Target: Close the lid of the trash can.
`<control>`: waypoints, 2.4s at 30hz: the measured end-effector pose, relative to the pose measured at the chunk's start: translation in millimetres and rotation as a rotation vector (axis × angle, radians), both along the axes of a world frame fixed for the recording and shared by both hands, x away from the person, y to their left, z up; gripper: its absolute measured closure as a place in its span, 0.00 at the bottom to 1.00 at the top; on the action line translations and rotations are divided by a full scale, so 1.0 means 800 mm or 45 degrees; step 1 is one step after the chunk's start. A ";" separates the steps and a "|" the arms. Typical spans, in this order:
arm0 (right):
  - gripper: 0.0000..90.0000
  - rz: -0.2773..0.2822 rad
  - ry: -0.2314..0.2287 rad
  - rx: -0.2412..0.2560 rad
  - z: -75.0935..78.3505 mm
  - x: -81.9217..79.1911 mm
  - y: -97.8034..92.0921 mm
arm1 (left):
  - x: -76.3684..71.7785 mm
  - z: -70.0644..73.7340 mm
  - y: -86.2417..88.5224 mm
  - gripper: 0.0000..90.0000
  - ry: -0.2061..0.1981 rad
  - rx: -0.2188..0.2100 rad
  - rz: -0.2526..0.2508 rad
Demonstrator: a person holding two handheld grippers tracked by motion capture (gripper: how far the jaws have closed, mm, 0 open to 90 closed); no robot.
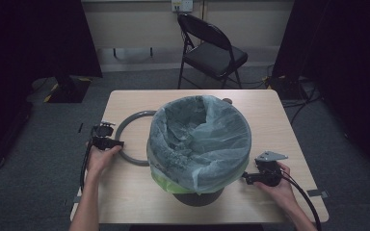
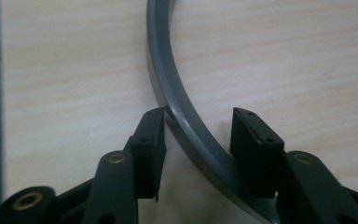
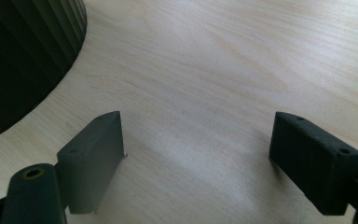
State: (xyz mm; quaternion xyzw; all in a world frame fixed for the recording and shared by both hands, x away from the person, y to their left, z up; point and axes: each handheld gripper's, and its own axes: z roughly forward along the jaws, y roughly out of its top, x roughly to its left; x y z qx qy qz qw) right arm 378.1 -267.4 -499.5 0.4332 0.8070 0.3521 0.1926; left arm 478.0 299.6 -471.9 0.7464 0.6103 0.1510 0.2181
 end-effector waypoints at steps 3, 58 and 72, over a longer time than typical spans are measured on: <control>0.18 0.000 0.000 0.000 0.000 0.000 0.000 | -0.002 0.002 0.011 0.68 0.028 -0.021 0.071; 0.18 0.032 -0.004 0.002 0.000 0.003 -0.002 | -0.009 0.036 0.047 0.88 -0.247 -0.287 0.185; 0.18 0.032 -0.004 0.002 0.000 0.003 -0.002 | -0.023 0.071 0.052 0.88 -0.419 -0.347 0.208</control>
